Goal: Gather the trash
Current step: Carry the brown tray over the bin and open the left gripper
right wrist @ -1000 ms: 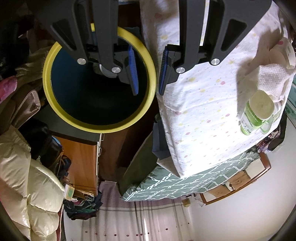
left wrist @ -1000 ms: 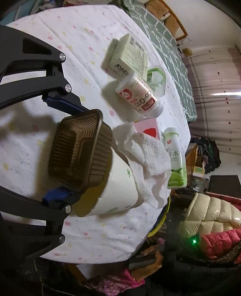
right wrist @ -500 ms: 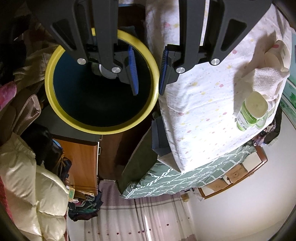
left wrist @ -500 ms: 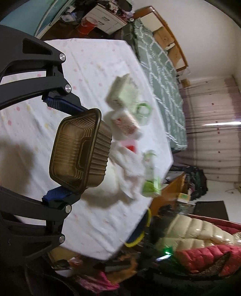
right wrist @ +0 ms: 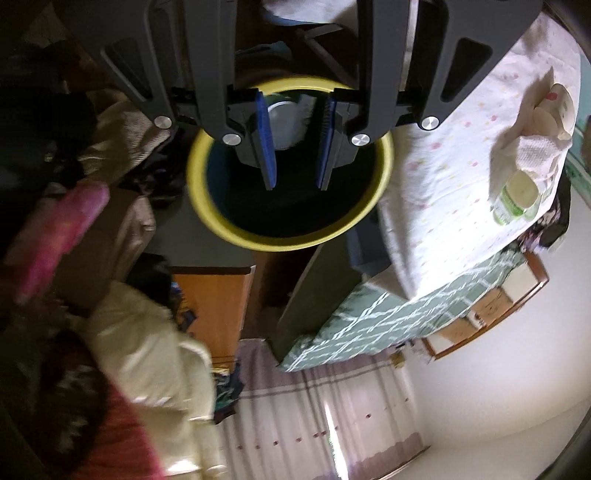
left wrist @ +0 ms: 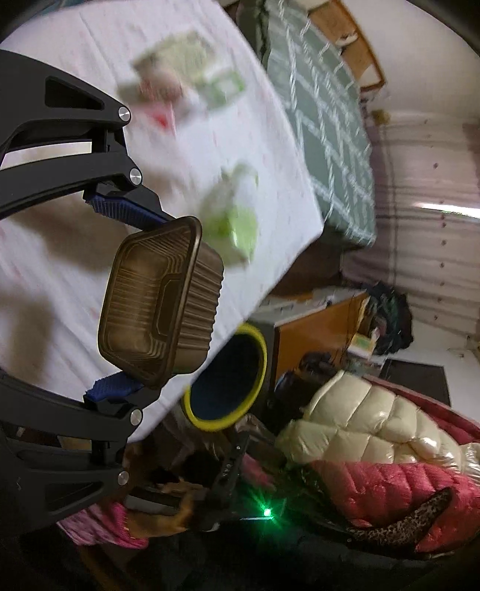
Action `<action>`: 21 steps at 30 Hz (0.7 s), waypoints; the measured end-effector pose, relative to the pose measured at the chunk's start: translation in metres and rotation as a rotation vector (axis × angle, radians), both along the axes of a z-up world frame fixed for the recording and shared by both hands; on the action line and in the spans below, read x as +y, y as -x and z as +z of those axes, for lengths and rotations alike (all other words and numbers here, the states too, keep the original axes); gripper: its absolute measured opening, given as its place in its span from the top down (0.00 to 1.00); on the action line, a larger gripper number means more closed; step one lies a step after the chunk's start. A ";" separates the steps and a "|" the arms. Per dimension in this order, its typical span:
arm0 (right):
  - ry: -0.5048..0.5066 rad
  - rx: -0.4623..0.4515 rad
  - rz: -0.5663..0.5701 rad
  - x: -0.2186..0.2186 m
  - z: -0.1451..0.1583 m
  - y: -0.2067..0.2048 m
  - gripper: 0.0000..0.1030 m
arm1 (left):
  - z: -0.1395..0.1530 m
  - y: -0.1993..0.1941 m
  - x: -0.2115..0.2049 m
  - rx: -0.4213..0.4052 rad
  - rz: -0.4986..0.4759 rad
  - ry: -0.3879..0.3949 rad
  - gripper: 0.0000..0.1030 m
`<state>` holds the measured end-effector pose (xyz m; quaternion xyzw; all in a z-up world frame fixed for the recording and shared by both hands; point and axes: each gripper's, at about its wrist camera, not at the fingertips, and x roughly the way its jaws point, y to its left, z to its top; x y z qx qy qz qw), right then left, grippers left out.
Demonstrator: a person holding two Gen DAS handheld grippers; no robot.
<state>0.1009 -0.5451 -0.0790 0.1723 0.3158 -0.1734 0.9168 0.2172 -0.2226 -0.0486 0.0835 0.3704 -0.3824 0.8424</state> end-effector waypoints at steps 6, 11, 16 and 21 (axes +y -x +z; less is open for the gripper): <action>0.001 -0.024 -0.032 -0.023 0.001 0.025 0.79 | -0.017 -0.004 -0.105 0.034 -0.104 -0.036 0.35; 0.021 -0.016 -0.036 -0.027 0.000 0.035 0.79 | -0.027 -0.009 -0.190 0.024 -0.169 -0.076 0.35; 0.030 -0.005 -0.041 -0.033 -0.001 0.042 0.79 | -0.042 -0.022 -0.251 0.040 -0.192 -0.123 0.35; 0.028 0.000 -0.062 -0.037 -0.003 0.048 0.72 | -0.061 -0.033 -0.290 0.058 -0.204 -0.166 0.34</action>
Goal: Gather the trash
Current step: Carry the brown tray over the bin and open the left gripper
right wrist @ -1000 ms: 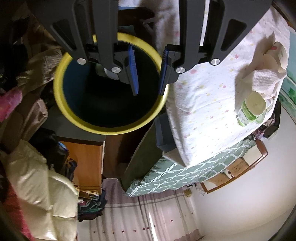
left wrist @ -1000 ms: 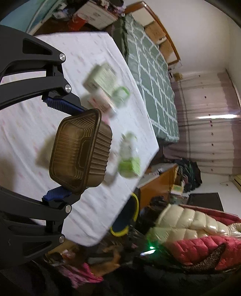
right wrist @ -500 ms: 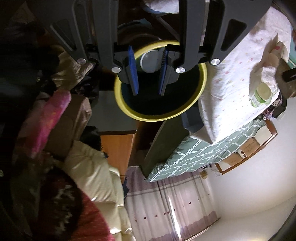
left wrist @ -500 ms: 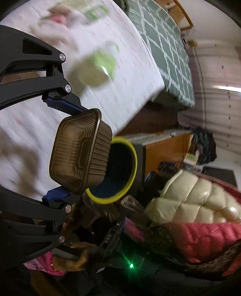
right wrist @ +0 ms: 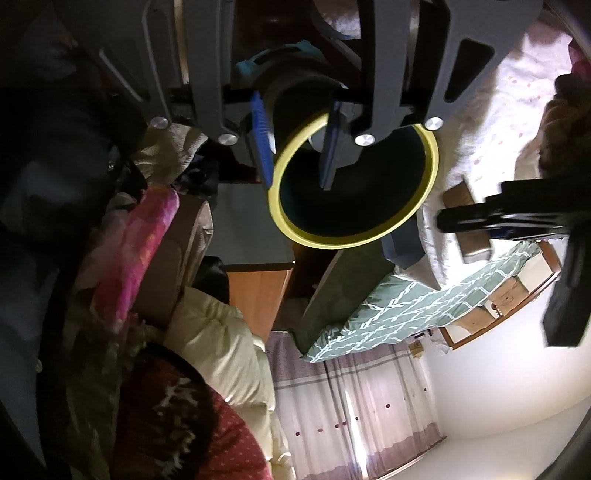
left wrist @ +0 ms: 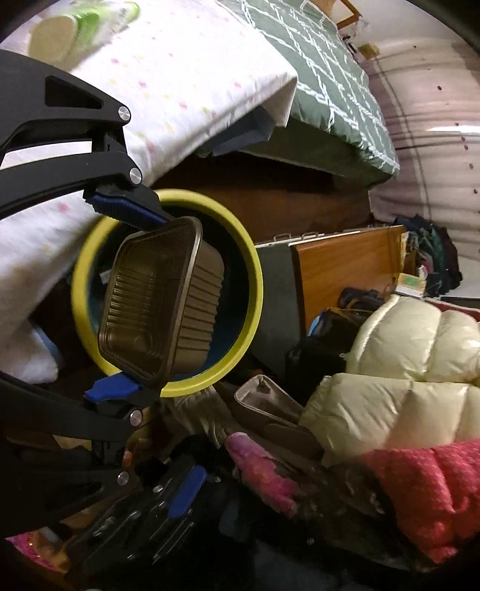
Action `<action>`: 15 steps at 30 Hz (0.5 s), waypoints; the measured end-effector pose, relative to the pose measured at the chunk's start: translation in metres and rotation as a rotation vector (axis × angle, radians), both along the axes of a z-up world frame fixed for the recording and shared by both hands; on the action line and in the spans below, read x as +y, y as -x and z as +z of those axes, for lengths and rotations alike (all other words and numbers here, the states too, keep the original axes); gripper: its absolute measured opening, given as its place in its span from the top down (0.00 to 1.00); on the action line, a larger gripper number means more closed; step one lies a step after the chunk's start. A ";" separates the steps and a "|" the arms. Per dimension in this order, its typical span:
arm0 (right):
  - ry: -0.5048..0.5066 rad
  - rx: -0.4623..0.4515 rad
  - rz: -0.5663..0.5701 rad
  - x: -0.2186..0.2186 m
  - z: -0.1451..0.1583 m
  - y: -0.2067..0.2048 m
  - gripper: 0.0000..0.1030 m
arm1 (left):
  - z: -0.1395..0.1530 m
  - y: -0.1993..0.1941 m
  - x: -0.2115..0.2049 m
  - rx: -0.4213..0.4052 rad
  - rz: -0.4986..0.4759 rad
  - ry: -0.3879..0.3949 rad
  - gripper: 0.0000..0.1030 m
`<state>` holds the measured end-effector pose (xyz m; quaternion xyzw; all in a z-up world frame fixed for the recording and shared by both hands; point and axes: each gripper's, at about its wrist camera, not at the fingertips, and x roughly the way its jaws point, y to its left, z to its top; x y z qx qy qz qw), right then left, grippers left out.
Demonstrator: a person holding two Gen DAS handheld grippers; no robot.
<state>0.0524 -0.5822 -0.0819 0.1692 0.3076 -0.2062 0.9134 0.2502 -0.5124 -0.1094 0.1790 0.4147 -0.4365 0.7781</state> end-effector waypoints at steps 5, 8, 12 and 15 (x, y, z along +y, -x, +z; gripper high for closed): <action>-0.007 0.010 -0.004 -0.004 -0.003 0.001 0.68 | -0.016 -0.011 -0.020 -0.002 0.030 -0.023 0.12; -0.006 0.010 0.001 -0.003 -0.001 0.000 0.65 | -0.013 -0.013 -0.019 -0.018 0.050 -0.011 0.10; -0.008 0.005 -0.002 -0.003 0.001 0.001 0.64 | 0.012 -0.009 0.011 -0.035 0.095 0.042 0.10; -0.012 0.001 -0.003 -0.002 0.002 0.003 0.58 | 0.046 0.000 0.057 -0.099 0.163 0.122 0.05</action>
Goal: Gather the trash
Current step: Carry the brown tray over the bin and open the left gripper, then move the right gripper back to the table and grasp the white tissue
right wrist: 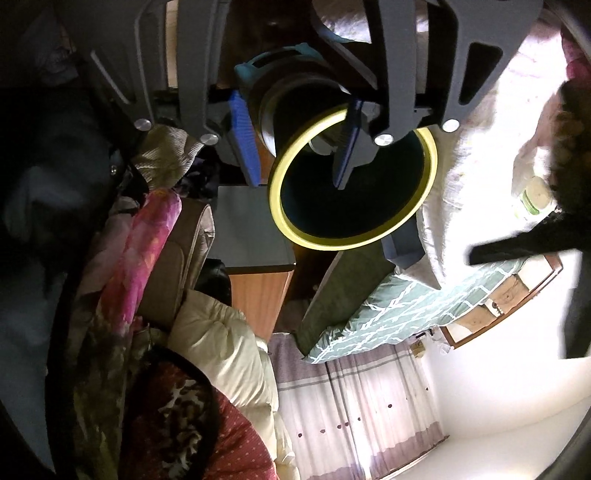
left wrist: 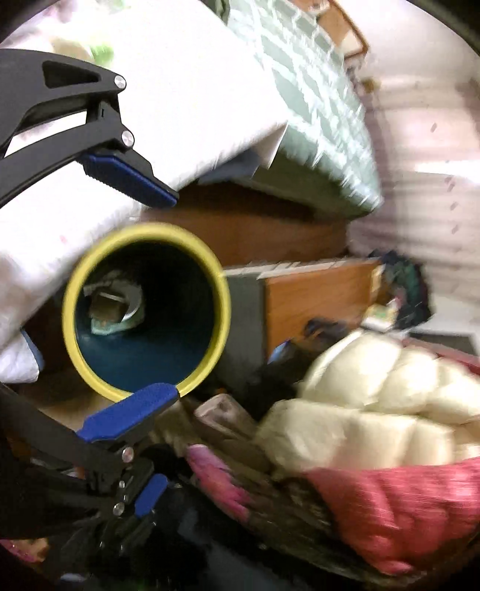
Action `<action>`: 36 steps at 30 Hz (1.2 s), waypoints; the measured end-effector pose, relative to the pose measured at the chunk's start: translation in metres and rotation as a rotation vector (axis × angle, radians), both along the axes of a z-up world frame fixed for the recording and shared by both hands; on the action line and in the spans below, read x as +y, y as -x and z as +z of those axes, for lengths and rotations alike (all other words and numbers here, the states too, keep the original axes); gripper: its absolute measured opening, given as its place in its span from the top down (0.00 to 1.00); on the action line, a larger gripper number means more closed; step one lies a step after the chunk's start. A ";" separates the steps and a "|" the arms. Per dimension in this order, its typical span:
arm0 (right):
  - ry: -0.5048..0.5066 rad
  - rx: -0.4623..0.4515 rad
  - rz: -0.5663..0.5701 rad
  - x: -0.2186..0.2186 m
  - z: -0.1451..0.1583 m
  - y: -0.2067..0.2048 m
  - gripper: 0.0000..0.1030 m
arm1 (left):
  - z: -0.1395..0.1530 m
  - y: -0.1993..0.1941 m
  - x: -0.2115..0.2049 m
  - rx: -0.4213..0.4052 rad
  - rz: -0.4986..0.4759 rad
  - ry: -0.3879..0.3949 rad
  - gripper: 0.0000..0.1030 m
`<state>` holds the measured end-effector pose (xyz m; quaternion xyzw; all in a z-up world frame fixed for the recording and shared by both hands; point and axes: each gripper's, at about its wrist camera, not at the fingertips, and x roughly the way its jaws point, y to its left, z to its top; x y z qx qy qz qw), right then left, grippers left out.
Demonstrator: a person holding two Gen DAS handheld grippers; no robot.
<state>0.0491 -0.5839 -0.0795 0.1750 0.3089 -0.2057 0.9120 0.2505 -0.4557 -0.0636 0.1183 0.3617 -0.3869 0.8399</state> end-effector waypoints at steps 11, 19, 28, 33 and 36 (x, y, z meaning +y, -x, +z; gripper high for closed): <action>-0.006 0.002 0.119 0.043 0.005 -0.027 0.55 | 0.051 0.026 0.224 -0.153 0.422 0.120 0.05; -0.002 -0.026 0.346 0.124 0.029 -0.067 0.55 | 0.034 0.028 0.340 -0.193 0.615 0.108 0.05; 0.002 -0.037 0.636 0.237 0.056 -0.127 0.55 | 0.018 -0.025 0.442 -0.244 0.774 0.160 0.05; 0.020 0.004 0.749 0.298 0.052 -0.160 0.55 | -0.002 -0.056 0.472 -0.343 0.834 0.135 0.05; 0.041 0.040 0.791 0.330 0.044 -0.174 0.55 | -0.024 -0.074 0.480 -0.300 0.840 0.124 0.05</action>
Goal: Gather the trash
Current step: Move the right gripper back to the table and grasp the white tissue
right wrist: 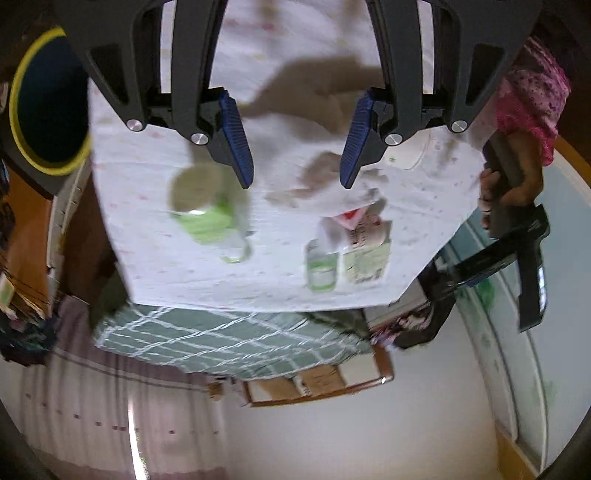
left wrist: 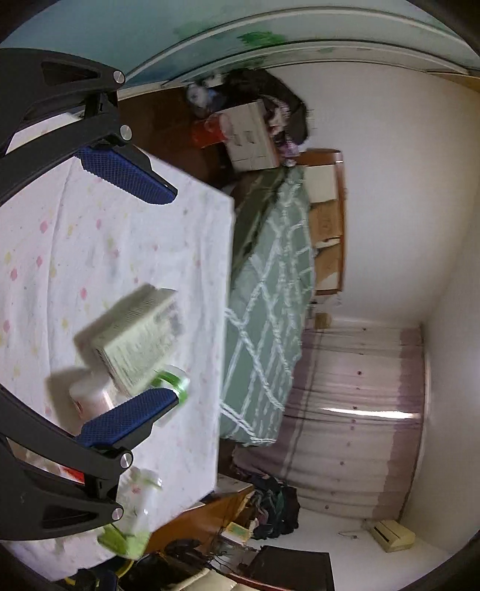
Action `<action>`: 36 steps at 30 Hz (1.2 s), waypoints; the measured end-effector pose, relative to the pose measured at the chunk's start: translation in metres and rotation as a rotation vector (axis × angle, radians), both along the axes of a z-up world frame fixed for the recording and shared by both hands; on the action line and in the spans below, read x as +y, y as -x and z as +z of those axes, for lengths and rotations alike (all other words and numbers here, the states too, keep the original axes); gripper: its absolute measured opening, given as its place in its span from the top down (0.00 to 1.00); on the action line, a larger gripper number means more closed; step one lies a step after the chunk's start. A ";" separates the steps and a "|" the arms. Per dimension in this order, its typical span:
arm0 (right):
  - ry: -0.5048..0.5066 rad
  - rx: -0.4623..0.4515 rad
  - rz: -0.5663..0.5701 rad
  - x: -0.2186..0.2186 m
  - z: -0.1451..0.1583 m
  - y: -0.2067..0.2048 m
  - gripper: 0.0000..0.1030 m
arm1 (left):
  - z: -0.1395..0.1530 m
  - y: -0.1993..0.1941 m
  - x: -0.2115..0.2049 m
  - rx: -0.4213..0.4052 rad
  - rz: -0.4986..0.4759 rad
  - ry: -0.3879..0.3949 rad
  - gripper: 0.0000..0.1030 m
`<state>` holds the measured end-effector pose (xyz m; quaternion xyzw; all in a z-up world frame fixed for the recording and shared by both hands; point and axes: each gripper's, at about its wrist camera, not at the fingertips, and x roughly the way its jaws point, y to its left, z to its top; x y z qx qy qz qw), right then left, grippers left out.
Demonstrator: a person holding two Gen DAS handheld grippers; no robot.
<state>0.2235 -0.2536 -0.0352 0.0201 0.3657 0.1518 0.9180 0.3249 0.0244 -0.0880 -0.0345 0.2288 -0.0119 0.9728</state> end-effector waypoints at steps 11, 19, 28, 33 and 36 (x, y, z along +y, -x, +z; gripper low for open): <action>0.104 0.084 -0.045 0.017 -0.034 -0.041 0.55 | -0.027 -0.014 0.005 0.068 -0.007 0.035 0.05; 0.088 0.056 -0.036 0.020 -0.022 -0.037 0.96 | -0.032 -0.013 -0.005 0.091 -0.033 0.027 0.05; 0.025 -0.047 0.053 0.042 0.031 -0.026 0.96 | -0.028 -0.009 -0.009 0.069 -0.017 0.001 0.05; -0.002 -0.103 0.039 0.041 0.058 -0.029 0.96 | -0.027 -0.009 -0.004 0.075 -0.008 0.027 0.05; -0.019 -0.137 0.029 0.036 0.076 -0.028 0.96 | -0.026 -0.008 -0.004 0.074 -0.011 0.025 0.05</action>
